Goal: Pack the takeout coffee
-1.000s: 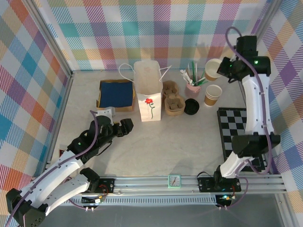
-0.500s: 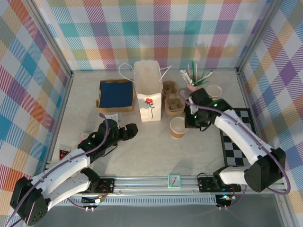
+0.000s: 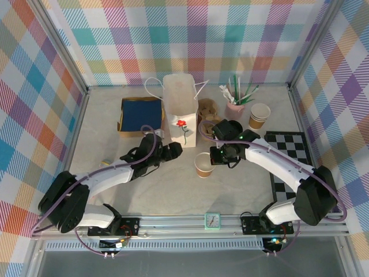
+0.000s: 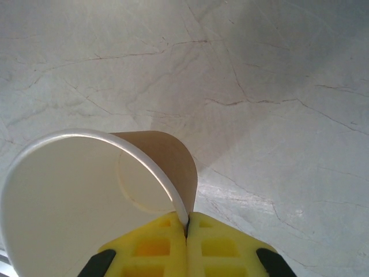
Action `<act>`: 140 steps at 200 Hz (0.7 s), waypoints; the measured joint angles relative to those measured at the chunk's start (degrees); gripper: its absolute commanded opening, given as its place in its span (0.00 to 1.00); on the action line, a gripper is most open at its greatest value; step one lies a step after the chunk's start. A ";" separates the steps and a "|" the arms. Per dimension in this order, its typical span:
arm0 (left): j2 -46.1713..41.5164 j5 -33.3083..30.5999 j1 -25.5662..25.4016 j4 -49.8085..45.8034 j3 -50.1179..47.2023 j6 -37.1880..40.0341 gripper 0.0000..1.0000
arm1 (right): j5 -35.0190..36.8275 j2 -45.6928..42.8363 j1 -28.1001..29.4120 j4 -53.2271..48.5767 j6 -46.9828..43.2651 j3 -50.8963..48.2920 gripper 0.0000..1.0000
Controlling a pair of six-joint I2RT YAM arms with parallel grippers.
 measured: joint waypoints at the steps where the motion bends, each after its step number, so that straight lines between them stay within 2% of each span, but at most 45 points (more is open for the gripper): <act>1: 0.33 0.15 0.02 0.15 0.17 -0.13 0.75 | 0.02 0.00 0.00 0.02 0.02 0.00 0.00; 81: 13.62 4.48 3.76 6.60 7.30 -3.61 0.69 | 3.26 0.00 0.24 0.09 0.20 -0.37 0.00; 140: 18.47 6.43 4.20 9.57 11.47 -4.39 0.69 | 3.54 0.72 1.68 1.01 0.22 -0.98 0.00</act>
